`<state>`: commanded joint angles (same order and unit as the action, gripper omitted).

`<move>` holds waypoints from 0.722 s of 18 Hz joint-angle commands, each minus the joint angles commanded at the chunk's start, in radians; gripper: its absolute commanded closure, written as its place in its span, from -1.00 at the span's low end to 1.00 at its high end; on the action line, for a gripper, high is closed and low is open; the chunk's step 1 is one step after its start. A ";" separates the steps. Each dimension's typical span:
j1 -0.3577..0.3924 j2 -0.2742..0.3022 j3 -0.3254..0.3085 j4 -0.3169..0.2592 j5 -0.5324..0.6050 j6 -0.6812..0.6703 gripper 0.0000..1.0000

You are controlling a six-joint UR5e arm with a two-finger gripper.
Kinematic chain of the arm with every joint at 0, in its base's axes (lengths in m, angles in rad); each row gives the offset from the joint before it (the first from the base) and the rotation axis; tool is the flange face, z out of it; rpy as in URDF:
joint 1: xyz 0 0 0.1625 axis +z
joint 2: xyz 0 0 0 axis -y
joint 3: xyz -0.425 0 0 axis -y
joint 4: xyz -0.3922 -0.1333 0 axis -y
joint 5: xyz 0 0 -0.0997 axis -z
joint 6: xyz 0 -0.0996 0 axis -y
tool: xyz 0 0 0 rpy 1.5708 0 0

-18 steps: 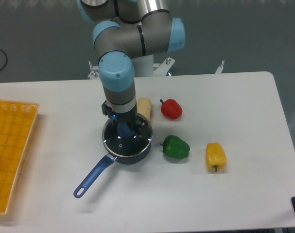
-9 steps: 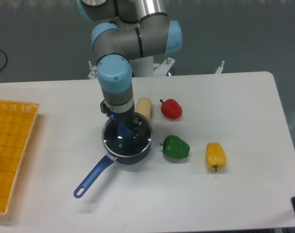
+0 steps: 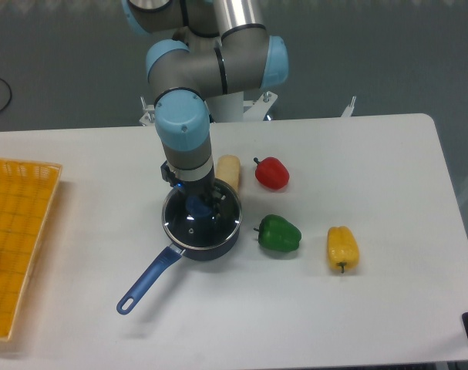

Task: Open the lid
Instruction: 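Lower the gripper and close it on the blue lid knob, then hold the knob and lift the glass lid off the saucepan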

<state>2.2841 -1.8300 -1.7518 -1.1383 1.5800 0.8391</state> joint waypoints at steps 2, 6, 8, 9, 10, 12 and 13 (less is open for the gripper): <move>0.000 -0.002 -0.003 0.002 0.002 0.002 -1.00; -0.002 -0.009 -0.012 0.003 0.032 0.003 -1.00; 0.000 -0.009 -0.012 0.006 0.032 0.005 -1.00; 0.000 -0.009 -0.012 0.008 0.032 0.005 -1.00; 0.000 -0.009 -0.012 0.008 0.031 0.003 -1.00; -0.002 -0.009 -0.012 0.008 0.029 0.003 -1.00; -0.002 -0.011 -0.012 0.009 0.029 0.003 -1.00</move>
<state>2.2826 -1.8408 -1.7641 -1.1290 1.6091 0.8422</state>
